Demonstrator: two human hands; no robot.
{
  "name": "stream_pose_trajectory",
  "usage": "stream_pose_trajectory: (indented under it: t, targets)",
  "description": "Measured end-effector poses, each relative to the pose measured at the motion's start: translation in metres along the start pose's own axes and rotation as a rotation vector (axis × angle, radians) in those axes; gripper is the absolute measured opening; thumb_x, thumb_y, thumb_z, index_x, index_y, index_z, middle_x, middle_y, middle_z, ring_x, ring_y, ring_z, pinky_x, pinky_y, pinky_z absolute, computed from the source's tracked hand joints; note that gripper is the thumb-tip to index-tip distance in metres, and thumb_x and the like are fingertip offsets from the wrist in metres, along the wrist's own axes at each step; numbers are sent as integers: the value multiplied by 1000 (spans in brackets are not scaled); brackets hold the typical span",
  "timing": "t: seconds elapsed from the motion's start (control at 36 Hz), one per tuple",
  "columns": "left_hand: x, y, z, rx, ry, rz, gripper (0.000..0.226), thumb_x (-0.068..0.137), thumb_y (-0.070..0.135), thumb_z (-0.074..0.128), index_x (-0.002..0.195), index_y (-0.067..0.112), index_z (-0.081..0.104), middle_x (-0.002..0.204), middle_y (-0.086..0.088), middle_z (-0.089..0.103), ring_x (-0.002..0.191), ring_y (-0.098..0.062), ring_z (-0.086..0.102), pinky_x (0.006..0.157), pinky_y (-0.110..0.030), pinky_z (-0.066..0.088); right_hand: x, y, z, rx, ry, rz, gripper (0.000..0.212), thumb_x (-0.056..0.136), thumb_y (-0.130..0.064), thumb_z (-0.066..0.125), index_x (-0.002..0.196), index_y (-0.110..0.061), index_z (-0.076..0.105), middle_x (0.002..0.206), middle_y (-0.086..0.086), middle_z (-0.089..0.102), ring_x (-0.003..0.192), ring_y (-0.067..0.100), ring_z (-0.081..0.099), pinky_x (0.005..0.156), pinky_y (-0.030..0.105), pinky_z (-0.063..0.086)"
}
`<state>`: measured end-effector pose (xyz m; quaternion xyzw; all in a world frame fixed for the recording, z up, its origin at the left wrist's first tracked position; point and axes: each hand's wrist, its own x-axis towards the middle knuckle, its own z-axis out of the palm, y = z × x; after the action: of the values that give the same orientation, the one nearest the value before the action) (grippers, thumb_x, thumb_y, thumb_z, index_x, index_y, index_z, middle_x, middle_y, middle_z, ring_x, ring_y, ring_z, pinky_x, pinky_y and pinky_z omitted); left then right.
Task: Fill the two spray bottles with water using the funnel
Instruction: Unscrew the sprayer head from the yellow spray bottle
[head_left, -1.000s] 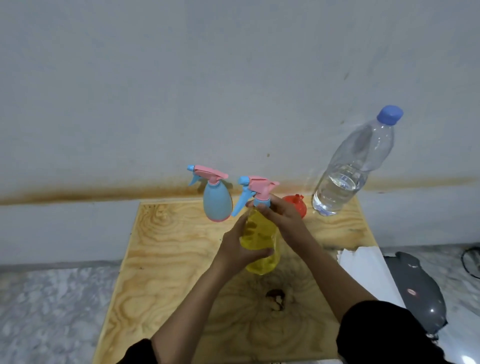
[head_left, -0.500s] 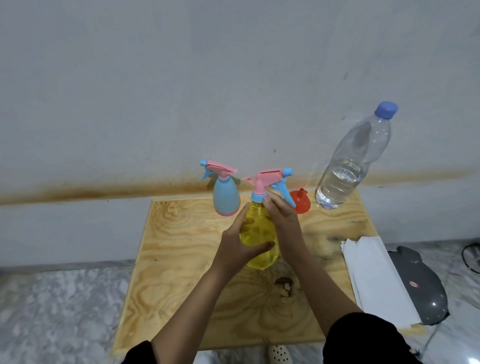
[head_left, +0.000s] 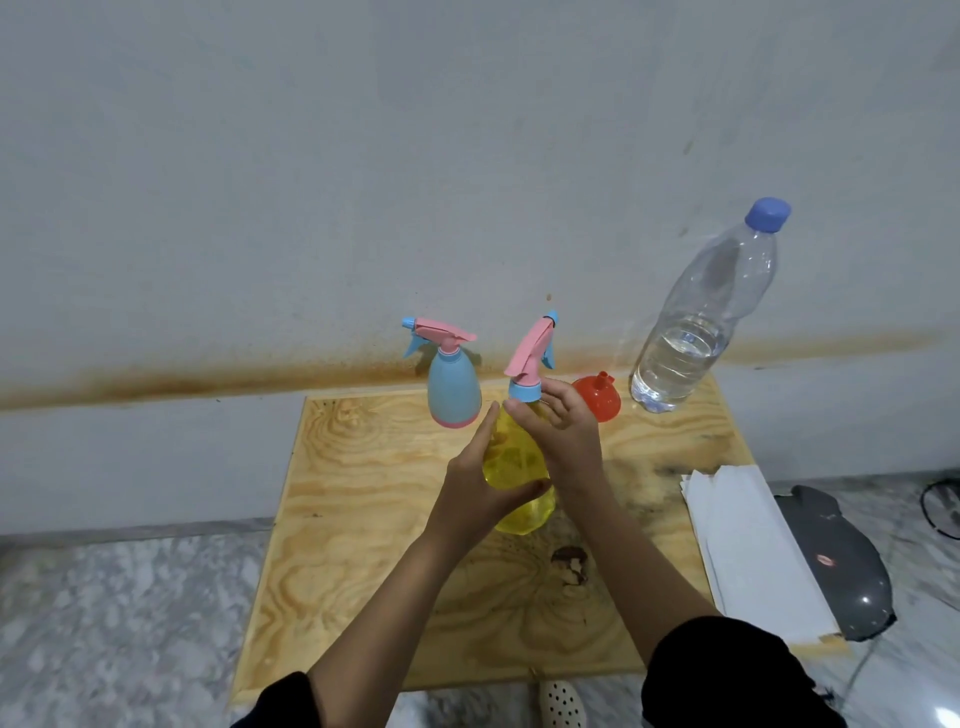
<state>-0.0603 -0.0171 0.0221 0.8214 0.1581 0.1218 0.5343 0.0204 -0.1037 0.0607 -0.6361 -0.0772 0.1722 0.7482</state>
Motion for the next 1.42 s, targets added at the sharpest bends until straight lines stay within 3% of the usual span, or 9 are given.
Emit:
stream_pose_trajectory:
  t: [0.11, 0.22, 0.42, 0.61, 0.67, 0.78, 0.94, 1.25, 1.42]
  targets:
    - [1, -1, 0, -3, 0, 3, 103, 66, 45, 81, 149, 19, 25, 138, 4, 52, 123, -10, 51, 97, -25, 48, -2, -5, -5, -29, -86, -35, 25, 85, -11, 66, 110, -8, 64, 101, 2, 69, 98, 17, 64, 84, 30, 53]
    - [0, -1, 0, -19, 1, 15, 97, 68, 33, 83, 147, 20, 29, 130, 14, 52, 116, -1, 51, 90, -9, 45, -3, -4, -10, -11, -218, 8, 46, 84, -27, 58, 126, -9, 54, 110, -2, 66, 103, 10, 62, 85, 26, 51]
    - [1, -4, 1, -13, 10, -6, 96, 66, 41, 82, 143, 36, 27, 133, 11, 54, 121, -6, 49, 96, -22, 47, 5, -2, -6, -159, 7, -106, 38, 69, -13, 81, 96, -19, 55, 104, 9, 64, 102, 23, 62, 89, 34, 53]
    - [5, -9, 4, -31, 15, -10, 97, 63, 57, 78, 144, 26, 34, 131, 11, 56, 119, -6, 53, 96, -30, 50, 2, -1, -6, -216, -93, -100, 44, 80, -26, 69, 121, -20, 54, 114, 3, 66, 107, 14, 61, 89, 30, 52]
    - [6, -7, 4, -32, 6, 1, 94, 64, 52, 80, 143, 30, 34, 129, 19, 55, 117, 0, 52, 95, -25, 50, 3, -1, -4, -211, -59, -91, 54, 75, -31, 74, 122, -15, 53, 109, 3, 68, 102, 14, 64, 83, 27, 54]
    - [7, -6, 4, -29, 0, 5, 89, 65, 43, 82, 136, 48, 28, 125, 32, 49, 116, 4, 51, 92, -17, 48, 7, -5, -1, -242, 24, -162, 34, 74, -17, 77, 104, -8, 63, 93, 0, 68, 86, 8, 64, 72, 17, 50]
    - [7, -16, 2, 8, -6, -39, 87, 64, 37, 85, 125, 58, 26, 119, 43, 40, 108, 21, 44, 82, -3, 42, 13, -9, -2, -234, 7, -165, 29, 79, -20, 72, 104, -6, 66, 99, 7, 70, 94, 19, 65, 76, 26, 52]
    - [3, -48, -2, 80, 26, -117, 89, 63, 25, 87, 135, 37, 36, 131, 6, 52, 117, -13, 49, 87, -22, 43, 25, -52, 1, -51, 20, -199, 21, 88, -9, 61, 109, -8, 65, 86, -5, 66, 74, -2, 59, 68, 9, 46]
    - [2, -54, -7, 65, 66, -188, 88, 65, 23, 86, 137, 30, 37, 131, 3, 52, 118, -17, 47, 91, -35, 46, 37, -83, -4, -1, 77, -299, 18, 91, -8, 56, 108, -6, 63, 102, 14, 69, 83, -1, 60, 76, 10, 46]
